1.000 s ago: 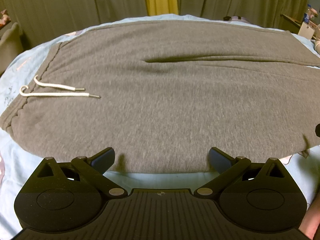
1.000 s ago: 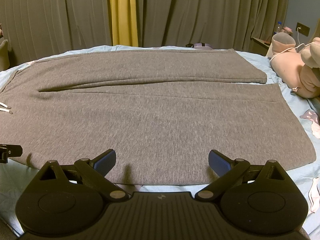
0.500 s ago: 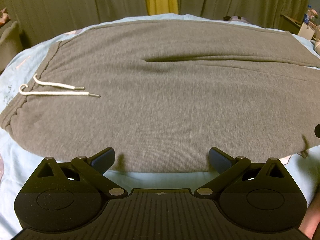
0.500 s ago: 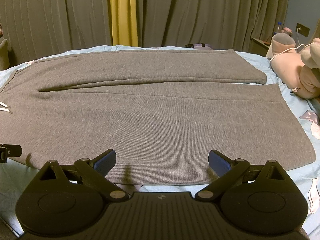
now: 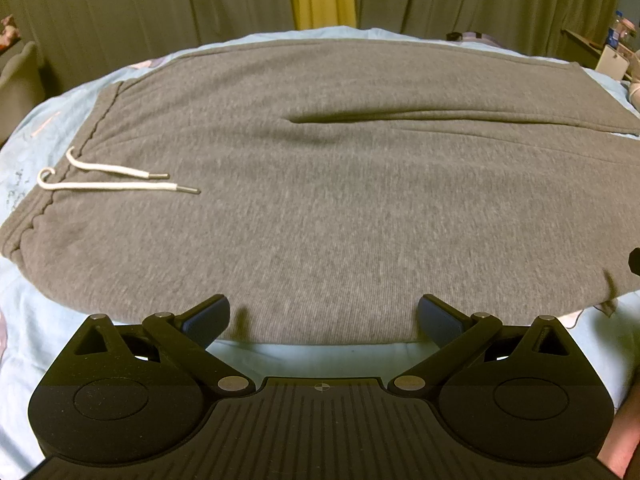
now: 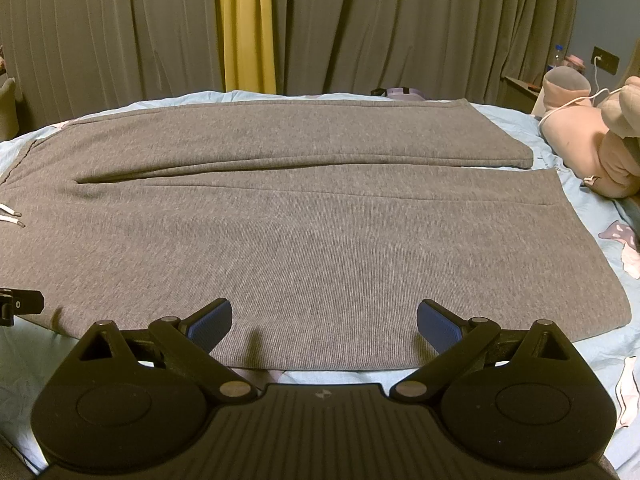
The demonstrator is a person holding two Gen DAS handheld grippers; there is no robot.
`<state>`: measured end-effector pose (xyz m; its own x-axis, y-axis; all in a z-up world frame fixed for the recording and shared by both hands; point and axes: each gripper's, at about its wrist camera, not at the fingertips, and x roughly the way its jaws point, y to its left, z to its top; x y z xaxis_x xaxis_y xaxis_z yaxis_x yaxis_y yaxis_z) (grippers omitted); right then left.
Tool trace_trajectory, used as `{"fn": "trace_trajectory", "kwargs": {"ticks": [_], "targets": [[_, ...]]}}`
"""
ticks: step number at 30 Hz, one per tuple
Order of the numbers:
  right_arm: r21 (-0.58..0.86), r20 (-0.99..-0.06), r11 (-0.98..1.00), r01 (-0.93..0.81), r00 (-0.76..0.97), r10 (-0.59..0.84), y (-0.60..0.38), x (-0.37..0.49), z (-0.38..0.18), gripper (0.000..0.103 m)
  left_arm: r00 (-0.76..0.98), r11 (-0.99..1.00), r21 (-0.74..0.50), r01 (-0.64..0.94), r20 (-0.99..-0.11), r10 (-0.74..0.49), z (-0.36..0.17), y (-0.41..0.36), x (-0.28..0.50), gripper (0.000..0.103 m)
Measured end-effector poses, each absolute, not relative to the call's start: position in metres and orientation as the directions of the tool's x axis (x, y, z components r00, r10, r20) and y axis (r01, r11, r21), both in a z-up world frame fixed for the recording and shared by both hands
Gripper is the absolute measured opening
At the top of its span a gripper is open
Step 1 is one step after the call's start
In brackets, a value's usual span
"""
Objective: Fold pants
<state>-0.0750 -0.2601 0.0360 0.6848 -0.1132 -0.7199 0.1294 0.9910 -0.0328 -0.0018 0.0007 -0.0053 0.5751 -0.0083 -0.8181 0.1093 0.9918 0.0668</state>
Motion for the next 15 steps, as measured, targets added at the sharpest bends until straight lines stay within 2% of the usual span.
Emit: {"fn": "trace_trajectory", "kwargs": {"ticks": [15], "targets": [[-0.034,-0.716,0.991,0.126,0.689,-0.112,-0.2603,-0.0752,0.0371,0.099,0.575,0.991,0.073,0.111,-0.818,-0.004,-0.0051,-0.0012,-0.0037,0.103]]}}
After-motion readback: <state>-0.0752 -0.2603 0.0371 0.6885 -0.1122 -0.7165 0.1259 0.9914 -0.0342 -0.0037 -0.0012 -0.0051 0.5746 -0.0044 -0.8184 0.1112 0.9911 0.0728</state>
